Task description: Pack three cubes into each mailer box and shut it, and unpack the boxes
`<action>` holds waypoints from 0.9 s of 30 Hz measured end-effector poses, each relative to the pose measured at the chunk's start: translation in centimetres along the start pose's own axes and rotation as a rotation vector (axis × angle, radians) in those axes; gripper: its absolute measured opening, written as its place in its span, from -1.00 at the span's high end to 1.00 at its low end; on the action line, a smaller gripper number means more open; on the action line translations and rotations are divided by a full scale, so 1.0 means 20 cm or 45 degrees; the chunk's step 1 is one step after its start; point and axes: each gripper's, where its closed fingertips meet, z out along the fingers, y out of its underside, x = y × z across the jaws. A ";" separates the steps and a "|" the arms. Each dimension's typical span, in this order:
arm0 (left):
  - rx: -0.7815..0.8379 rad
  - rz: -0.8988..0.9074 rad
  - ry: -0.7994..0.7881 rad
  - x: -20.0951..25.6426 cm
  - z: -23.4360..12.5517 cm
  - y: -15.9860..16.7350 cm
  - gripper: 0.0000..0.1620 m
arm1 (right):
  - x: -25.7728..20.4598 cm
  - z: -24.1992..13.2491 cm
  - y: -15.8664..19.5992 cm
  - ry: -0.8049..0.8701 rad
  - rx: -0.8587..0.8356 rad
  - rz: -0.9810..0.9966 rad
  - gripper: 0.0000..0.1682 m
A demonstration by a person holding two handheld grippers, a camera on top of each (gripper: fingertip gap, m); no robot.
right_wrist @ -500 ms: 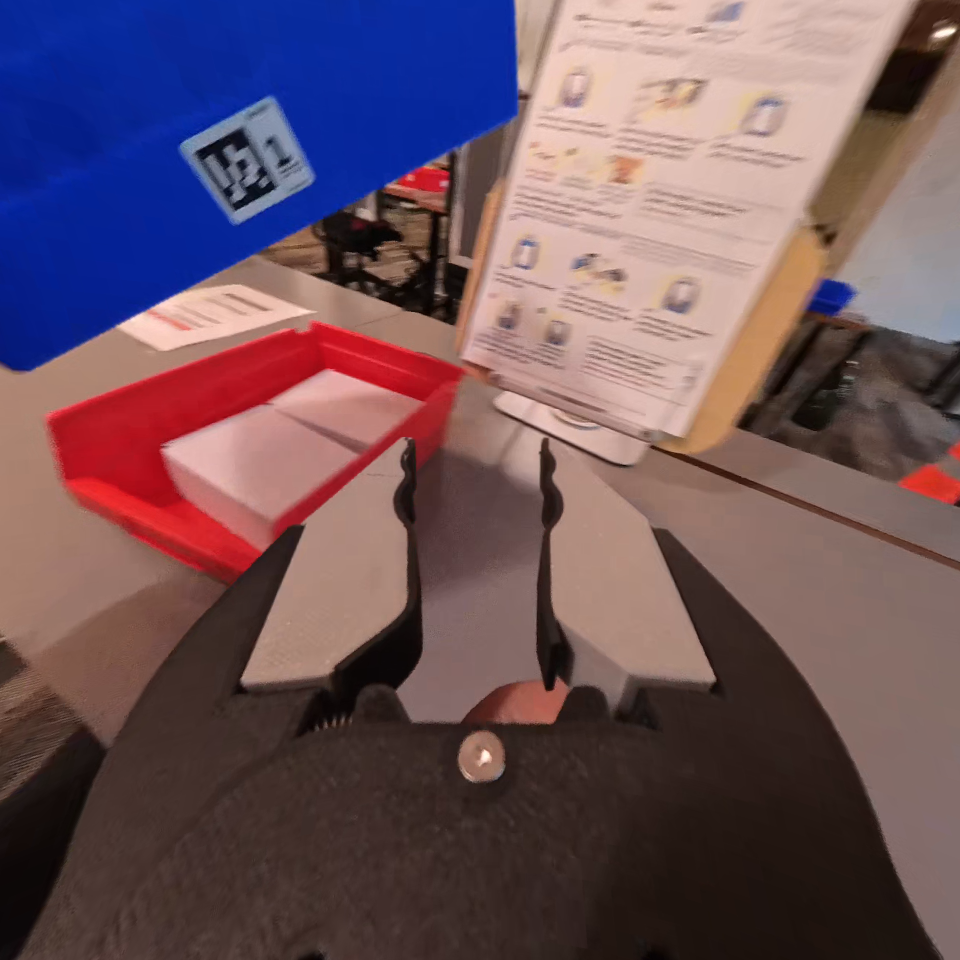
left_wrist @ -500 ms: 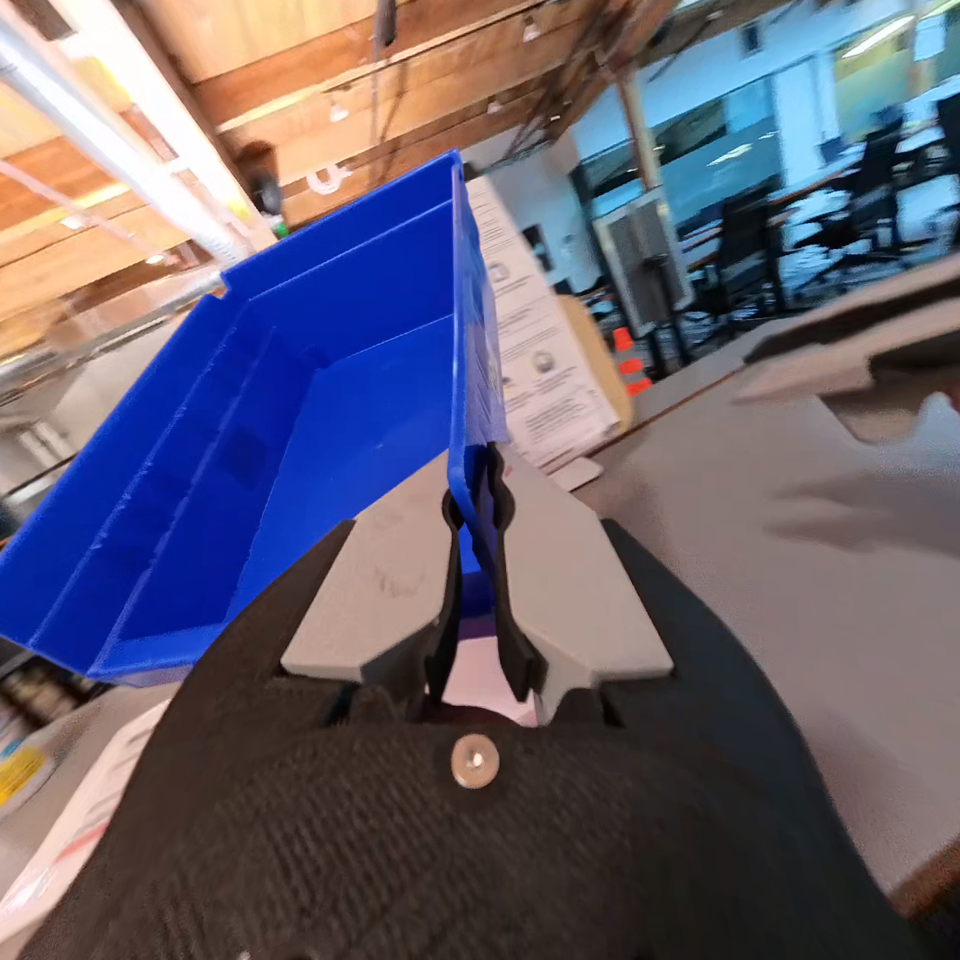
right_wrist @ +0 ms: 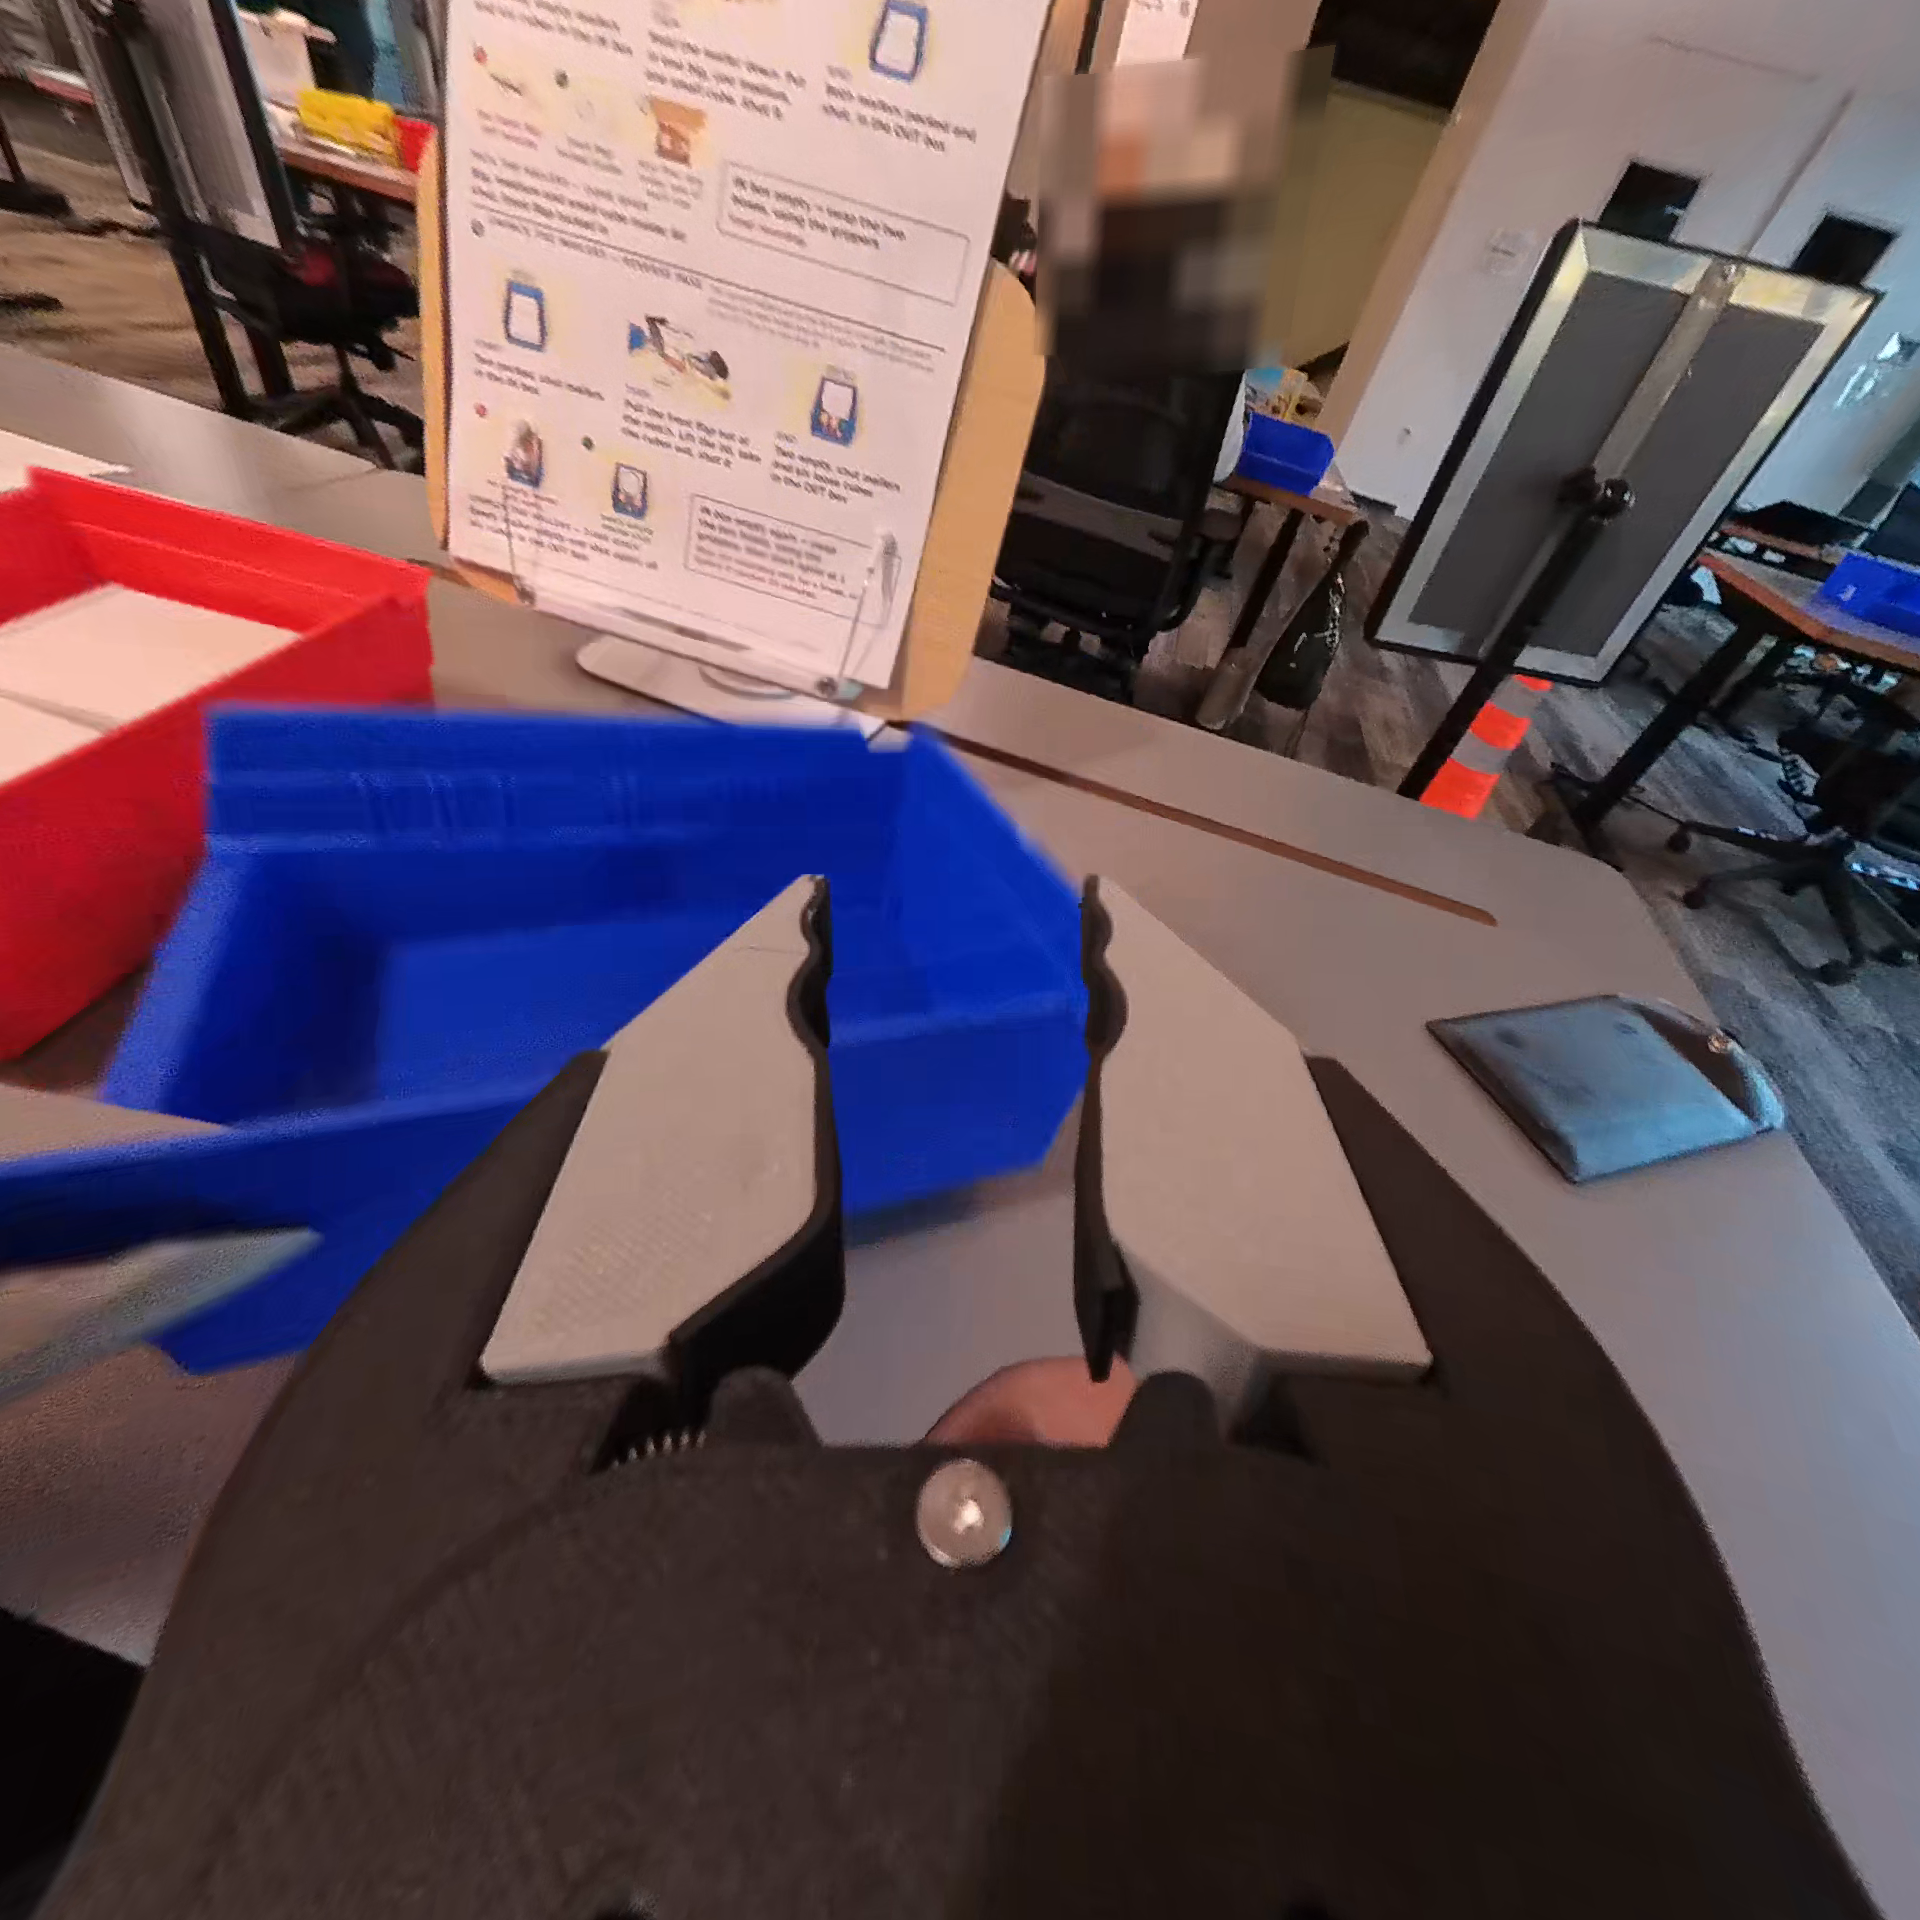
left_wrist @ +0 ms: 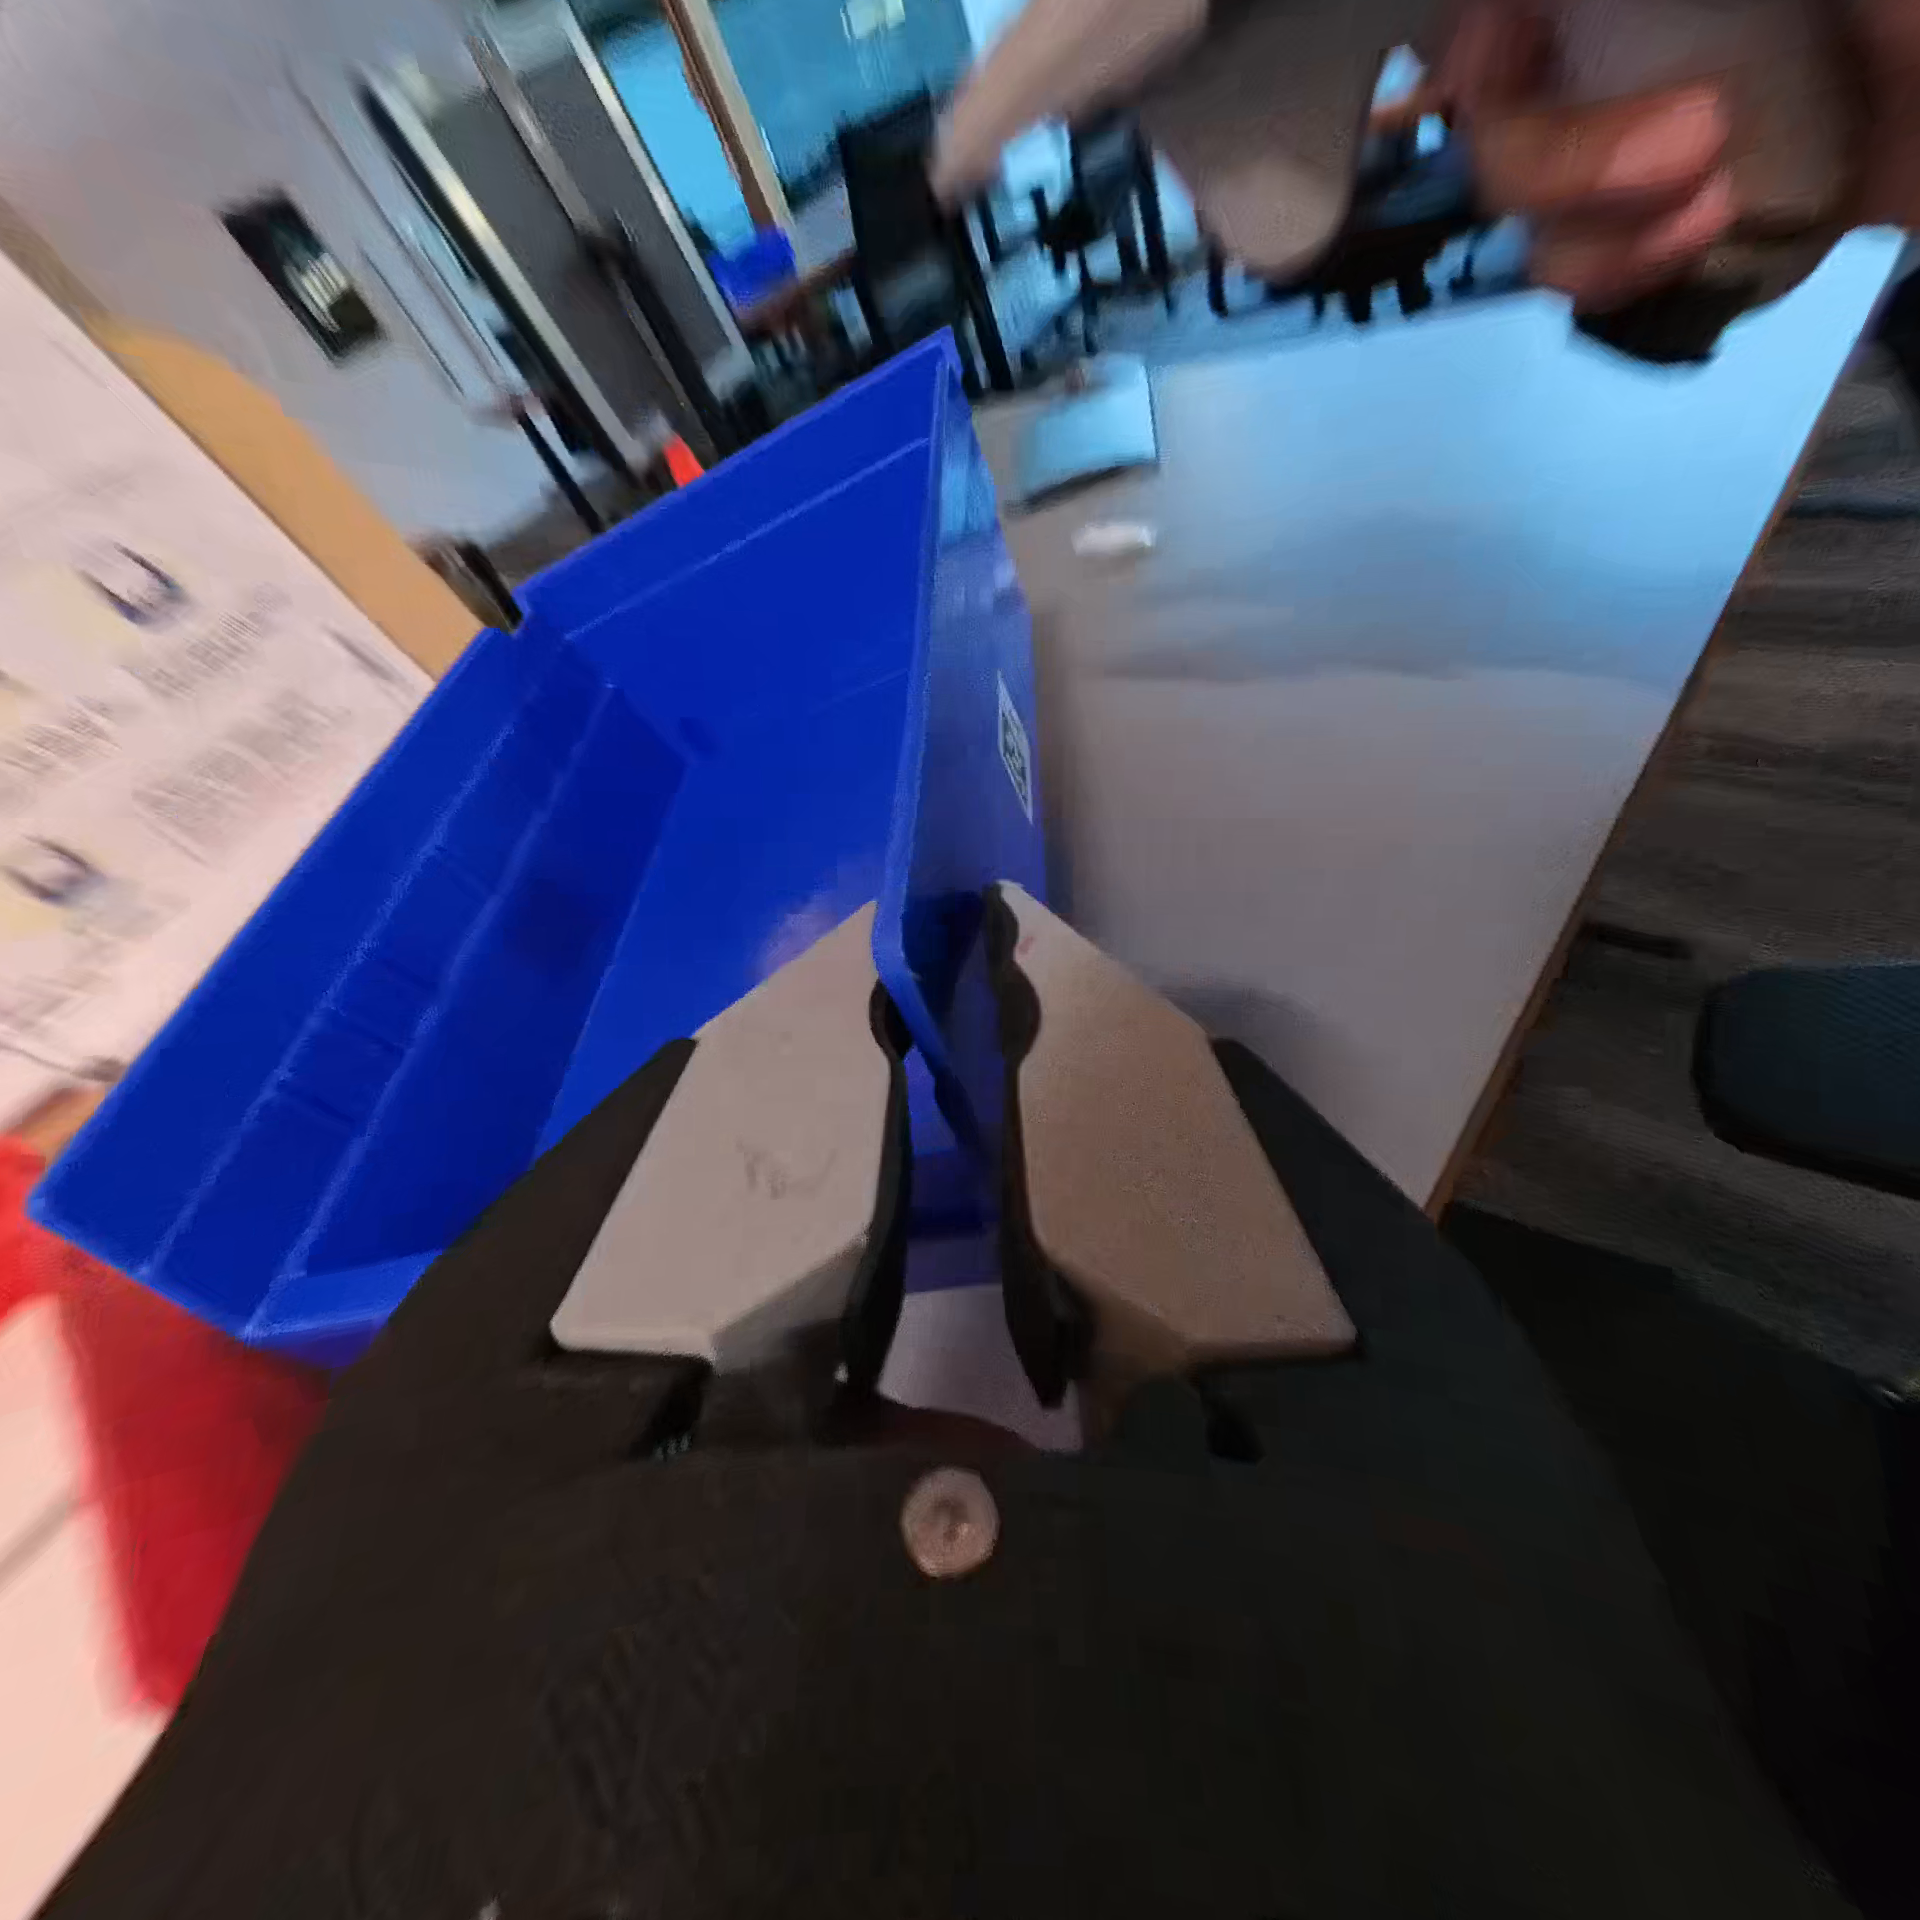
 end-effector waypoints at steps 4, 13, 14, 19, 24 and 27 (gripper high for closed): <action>-0.115 -0.004 0.075 0.12 0.17 0.14 0.56 | 0.00 0.02 0.06 0.017 -0.066 -0.057 0.44; -0.170 0.045 -0.089 -0.27 -0.25 0.14 0.10 | -0.79 -0.07 0.14 -0.599 -0.133 -0.408 0.45; -0.173 0.031 -0.115 -0.33 -0.31 0.17 0.12 | -0.88 -0.07 0.17 -0.645 -0.155 -0.448 0.45; -0.293 -0.044 -0.223 -0.61 -0.50 0.35 0.17 | -1.04 0.05 0.39 -0.544 -0.331 -0.787 0.47; -0.444 -0.133 -0.192 -0.68 -0.51 0.58 0.17 | -0.76 0.08 0.54 -0.393 -0.566 -0.913 0.63; -0.527 -0.119 -0.260 -0.74 -0.46 0.68 0.18 | -0.41 0.07 0.64 -0.215 -0.748 -0.874 0.72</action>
